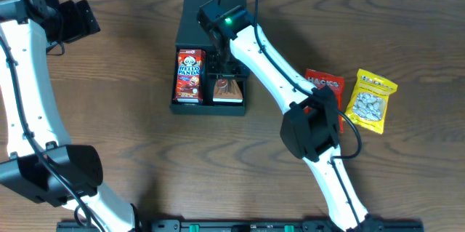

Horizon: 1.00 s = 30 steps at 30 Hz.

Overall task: Pack container
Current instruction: 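Carry the Pocky box left and lower it beside the Meiji box, then release the Pocky box and move the right gripper to the red bag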

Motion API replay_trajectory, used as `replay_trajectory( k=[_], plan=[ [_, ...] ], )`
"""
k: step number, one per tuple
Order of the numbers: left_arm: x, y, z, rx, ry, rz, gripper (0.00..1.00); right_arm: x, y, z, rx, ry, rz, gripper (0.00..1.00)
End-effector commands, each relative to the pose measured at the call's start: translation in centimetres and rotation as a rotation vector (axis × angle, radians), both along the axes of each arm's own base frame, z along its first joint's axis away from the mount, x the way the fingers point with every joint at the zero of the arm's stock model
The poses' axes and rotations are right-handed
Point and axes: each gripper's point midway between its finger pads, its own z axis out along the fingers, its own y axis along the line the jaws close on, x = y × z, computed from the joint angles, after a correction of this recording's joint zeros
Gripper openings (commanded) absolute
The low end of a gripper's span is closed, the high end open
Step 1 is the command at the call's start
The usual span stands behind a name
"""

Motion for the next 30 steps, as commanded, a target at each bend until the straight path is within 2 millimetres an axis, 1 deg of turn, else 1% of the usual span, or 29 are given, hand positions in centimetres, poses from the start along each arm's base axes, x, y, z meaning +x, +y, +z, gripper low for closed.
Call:
replay_trajectory(
  k=[1,2,4,5,7,9,11,13,15,16,18,19,21,23,25,26,28,30],
  plan=[
    [0.0,0.4,-0.5,0.004,0.015,0.016,0.95,0.4,0.0,0.0,-0.002,-0.02,-0.033,0.57],
    [0.0,0.4,-0.5,0.004,0.015,0.016,0.95,0.5,0.0,0.0,-0.004,-0.023,-0.033,0.61],
    [0.0,0.4,-0.5,0.004,0.015,0.016,0.95,0.5,-0.1,-0.1,-0.011,-0.022,-0.033,0.79],
    [0.0,0.4,-0.5,0.004,0.015,0.016,0.95,0.5,-0.3,-0.1,-0.017,-0.024,-0.031,0.83],
    [0.0,0.4,-0.5,0.005,0.015,0.017,0.95,0.6,-0.4,-0.1,-0.027,-0.03,-0.019,0.86],
    [-0.1,0.6,-0.5,0.013,0.018,0.021,0.95,0.5,-0.6,0.1,-0.026,-0.024,-0.004,0.84],
    [-0.1,0.6,-0.5,0.017,0.018,0.023,0.95,0.1,-1.5,1.4,-0.021,-0.003,-0.01,0.81],
    [0.0,0.7,-0.5,0.018,0.015,0.022,0.95,0.4,-2.8,3.3,-0.016,-0.014,-0.007,0.8],
    [0.1,0.7,-0.4,0.019,0.01,0.022,0.95,1.0,-4.3,6.0,0.005,-0.054,0.001,0.83],
    [0.1,0.7,-0.4,0.019,0.008,0.022,0.95,1.5,-5.6,7.9,0.02,-0.089,0.002,0.86],
    [0.1,0.7,-0.4,0.019,0.008,0.022,0.95,2.1,-8.1,10.8,0.03,-0.146,-0.009,0.89],
    [0.1,0.7,-0.4,0.019,0.008,0.022,0.95,2.4,-9.7,11.9,0.013,-0.17,-0.032,0.9],
    [0.2,0.7,-0.4,0.02,0.007,0.022,0.95,2.6,-13.8,14.0,-0.042,-0.206,-0.097,0.93],
    [0.2,0.7,-0.4,0.02,0.005,0.023,0.95,2.3,-16.3,15.1,-0.058,-0.205,-0.098,0.93],
    [0.3,0.8,-0.3,0.022,0.0,0.023,0.95,1.5,-19.4,15.0,-0.131,-0.166,-0.128,0.93],
    [0.3,0.8,-0.3,0.022,-0.001,0.023,0.95,1.4,-20.4,14.5,-0.165,-0.15,-0.125,0.93],
    [0.4,0.8,-0.3,0.023,-0.002,0.022,0.95,0.7,-21.2,12.8,-0.191,-0.085,-0.12,0.93],
    [0.3,0.8,-0.3,0.025,0.001,0.016,0.95,0.0,-21.9,9.8,-0.224,-0.009,-0.121,0.93]
  ],
)
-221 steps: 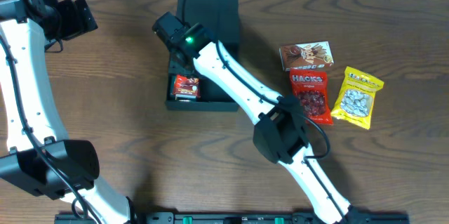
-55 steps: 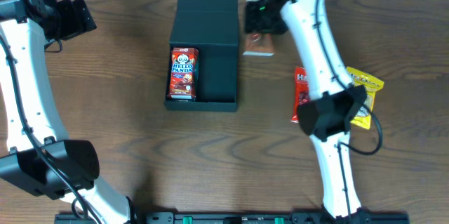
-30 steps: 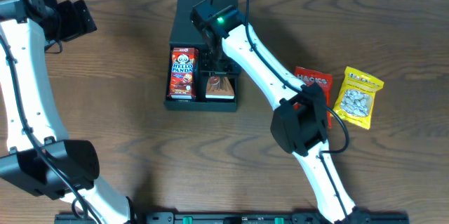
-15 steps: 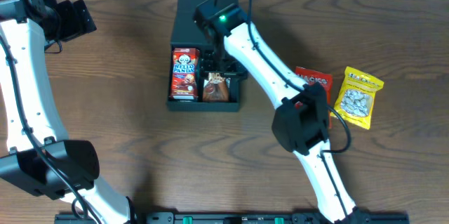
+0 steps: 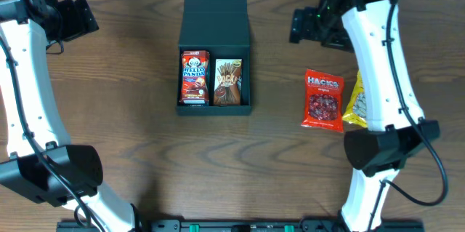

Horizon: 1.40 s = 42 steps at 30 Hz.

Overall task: Pack container
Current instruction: 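Release the Pocky box and move the right gripper to the red bag, then grasp the red Hacks bag by its top edge with the right gripper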

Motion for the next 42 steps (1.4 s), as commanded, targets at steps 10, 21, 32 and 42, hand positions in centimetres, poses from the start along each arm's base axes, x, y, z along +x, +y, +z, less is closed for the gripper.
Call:
replay_trajectory(
  k=[10,21,32,42],
  plan=[
    [0.0,0.3,-0.5,0.003,0.014,0.008,0.95,-3.5,-4.8,-13.6,-0.108,0.343,0.033,0.91],
    [0.0,0.2,-0.5,0.003,0.014,0.006,0.95,-1.3,-10.0,-14.9,0.061,0.268,-0.097,0.89],
    [0.0,0.2,-0.5,0.003,0.015,0.005,0.95,0.1,-9.3,-19.2,0.127,0.181,-0.078,0.81],
    [0.1,0.2,-0.5,0.004,0.011,0.005,0.95,-0.8,-8.9,-21.5,0.152,0.193,-0.082,0.74]
  ],
)
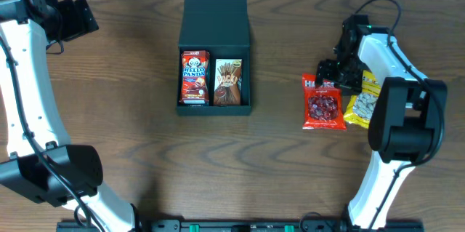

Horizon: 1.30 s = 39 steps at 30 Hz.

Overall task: Pack container
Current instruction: 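Grasp the red Hacks bag by its top edge with the right gripper, then lower the red bag into the black box over the Pocky box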

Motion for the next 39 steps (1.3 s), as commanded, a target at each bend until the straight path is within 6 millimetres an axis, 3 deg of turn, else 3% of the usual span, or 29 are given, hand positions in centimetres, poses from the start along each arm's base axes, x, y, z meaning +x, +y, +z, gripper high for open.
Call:
replay_trajectory(
  k=[1,9,14,17,20,23,27,33,39],
  plan=[
    [0.0,0.2,-0.5,0.004,0.014,0.005,0.95,-0.1,0.5,0.4,0.018,-0.016,0.01,0.7],
    [0.0,0.2,-0.5,0.003,0.014,0.005,0.95,-0.1,0.5,0.3,0.023,-0.016,-0.006,0.35],
    [0.1,0.2,-0.5,0.004,0.013,0.005,0.95,-0.1,0.6,0.3,0.023,-0.014,-0.016,0.02],
    [0.1,0.2,-0.5,0.004,0.011,0.005,0.95,-0.1,0.8,0.5,0.035,-0.013,-0.035,0.01],
    [0.1,0.2,-0.5,0.004,0.01,0.005,0.95,0.7,2.2,1.2,0.121,-0.032,-0.056,0.01],
    [0.1,0.2,-0.5,0.004,0.01,0.005,0.95,2.6,5.2,3.8,0.303,-0.086,-0.08,0.02],
    [0.1,0.2,-0.5,0.004,0.011,0.006,0.95,5.3,9.1,8.7,0.488,-0.167,-0.069,0.02],
    [0.1,0.2,-0.5,0.004,0.011,0.006,0.95,8.0,13.3,15.5,0.498,-0.333,0.032,0.01],
    [0.1,0.2,-0.5,0.003,0.011,0.006,0.95,8.2,19.2,20.1,0.412,-0.448,0.119,0.02]
  ],
)
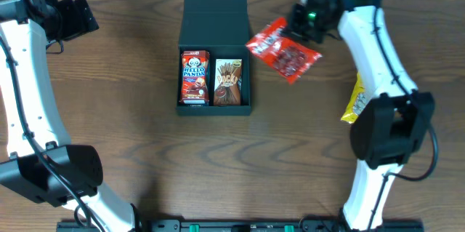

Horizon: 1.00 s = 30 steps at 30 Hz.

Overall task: Pack container
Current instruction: 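Lower the red bag into the black box over the Pocky box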

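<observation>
The black container (215, 14) stands at the back middle of the table. Its front section holds a red Hello Panda box (193, 77) on the left and a brown Pocky box (229, 83) on the right. A red Hacks candy bag (284, 49) hangs tilted in the air just right of the container, with my right gripper (296, 31) shut on its upper edge. The yellow seed bag (353, 100) lies at the right, partly hidden by the right arm. My left gripper (73, 19) is raised at the far left; its jaws are not readable.
The container's rear section (216, 25) looks dark with nothing showing in it. The right arm (378, 50) runs from the front edge up across the right side of the wooden table (131, 130). The left arm (29, 79) stands along the left edge.
The right gripper was down at the red Hacks bag on the table at the right. Now it holds that bag lifted, further back and left, beside the container. The yellow bag is more uncovered.
First the right gripper was inside the container at the Pocky box, beside the Hello Panda box. Then it was raised at the back right, both boxes left in place. Then it was down on the red Hacks bag, which now hangs beside the container.
</observation>
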Motion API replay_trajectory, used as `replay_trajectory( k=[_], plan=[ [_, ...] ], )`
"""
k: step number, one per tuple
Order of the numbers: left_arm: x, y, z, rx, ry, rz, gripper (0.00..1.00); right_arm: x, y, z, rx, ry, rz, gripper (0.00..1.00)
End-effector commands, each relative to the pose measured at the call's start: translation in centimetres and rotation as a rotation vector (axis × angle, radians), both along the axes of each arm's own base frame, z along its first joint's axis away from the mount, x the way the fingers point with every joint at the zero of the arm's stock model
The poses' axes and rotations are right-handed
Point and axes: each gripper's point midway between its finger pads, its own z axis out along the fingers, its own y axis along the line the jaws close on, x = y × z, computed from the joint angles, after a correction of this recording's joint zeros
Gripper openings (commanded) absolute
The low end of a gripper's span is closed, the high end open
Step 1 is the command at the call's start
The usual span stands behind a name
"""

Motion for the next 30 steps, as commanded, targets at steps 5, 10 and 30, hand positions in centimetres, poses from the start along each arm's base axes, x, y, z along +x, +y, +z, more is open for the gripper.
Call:
replay_trajectory(
  k=[5,10,30],
  plan=[
    [-0.1,0.2,-0.6,0.002,0.018,0.006,0.95,-1.8,7.0,4.5,0.022,-0.021,-0.095,0.01],
    [-0.1,0.2,-0.6,0.001,0.018,0.006,0.95,-2.6,8.8,3.9,0.019,0.073,-0.343,0.02],
    [0.0,0.0,-0.5,-0.009,0.014,0.001,0.95,-5.4,10.8,1.4,0.055,0.296,-0.863,0.02]
  ],
)
